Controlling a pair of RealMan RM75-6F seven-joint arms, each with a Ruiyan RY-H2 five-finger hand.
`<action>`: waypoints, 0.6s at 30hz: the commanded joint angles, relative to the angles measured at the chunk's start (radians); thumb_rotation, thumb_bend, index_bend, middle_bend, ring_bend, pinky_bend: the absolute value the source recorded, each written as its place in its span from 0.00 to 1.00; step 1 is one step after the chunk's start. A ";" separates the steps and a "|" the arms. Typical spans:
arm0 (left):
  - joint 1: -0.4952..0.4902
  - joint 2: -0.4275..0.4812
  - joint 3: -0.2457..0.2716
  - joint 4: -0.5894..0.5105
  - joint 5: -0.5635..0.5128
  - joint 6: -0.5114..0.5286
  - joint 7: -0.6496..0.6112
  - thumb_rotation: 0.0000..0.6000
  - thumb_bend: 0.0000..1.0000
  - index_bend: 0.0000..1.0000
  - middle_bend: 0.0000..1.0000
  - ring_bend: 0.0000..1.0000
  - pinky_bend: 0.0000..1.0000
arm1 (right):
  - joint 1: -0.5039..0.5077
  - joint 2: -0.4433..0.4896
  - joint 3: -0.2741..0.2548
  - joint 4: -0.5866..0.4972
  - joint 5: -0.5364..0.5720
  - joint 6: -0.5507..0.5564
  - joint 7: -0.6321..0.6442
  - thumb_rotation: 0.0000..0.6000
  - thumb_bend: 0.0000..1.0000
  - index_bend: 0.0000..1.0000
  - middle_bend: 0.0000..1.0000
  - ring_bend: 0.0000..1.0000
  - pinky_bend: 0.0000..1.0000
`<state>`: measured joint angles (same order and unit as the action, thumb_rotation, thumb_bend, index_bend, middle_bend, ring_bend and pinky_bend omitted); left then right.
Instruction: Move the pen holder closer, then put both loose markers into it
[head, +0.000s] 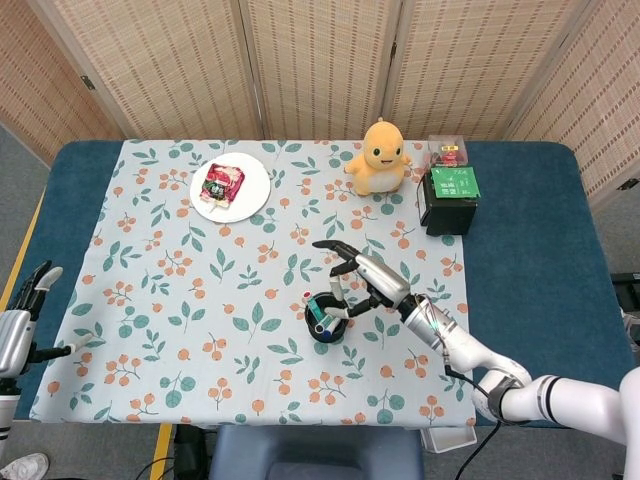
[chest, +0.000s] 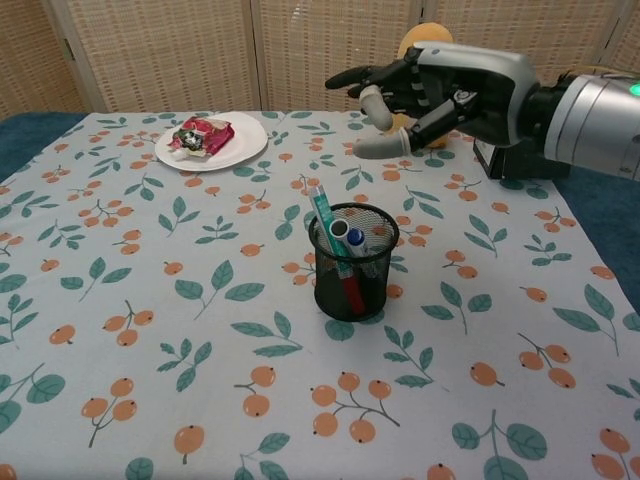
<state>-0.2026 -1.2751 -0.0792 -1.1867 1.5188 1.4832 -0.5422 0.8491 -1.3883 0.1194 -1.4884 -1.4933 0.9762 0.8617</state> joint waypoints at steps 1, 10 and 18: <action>-0.001 0.001 0.002 -0.001 0.004 -0.001 0.004 1.00 0.05 0.00 0.00 0.00 0.20 | -0.026 0.058 -0.011 0.001 -0.055 0.053 -0.009 1.00 0.15 0.36 0.00 0.00 0.00; -0.002 0.025 0.007 -0.047 0.010 -0.003 0.066 1.00 0.05 0.00 0.00 0.00 0.20 | -0.200 0.192 -0.103 0.027 -0.142 0.262 -0.293 1.00 0.12 0.12 0.00 0.00 0.00; 0.009 0.079 0.005 -0.108 -0.014 -0.018 0.085 1.00 0.05 0.00 0.00 0.00 0.20 | -0.387 0.236 -0.141 0.028 -0.045 0.379 -0.662 1.00 0.12 0.12 0.00 0.00 0.00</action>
<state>-0.1951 -1.1996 -0.0737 -1.2916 1.5082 1.4677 -0.4590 0.5537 -1.1843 0.0040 -1.4574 -1.5881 1.2958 0.3415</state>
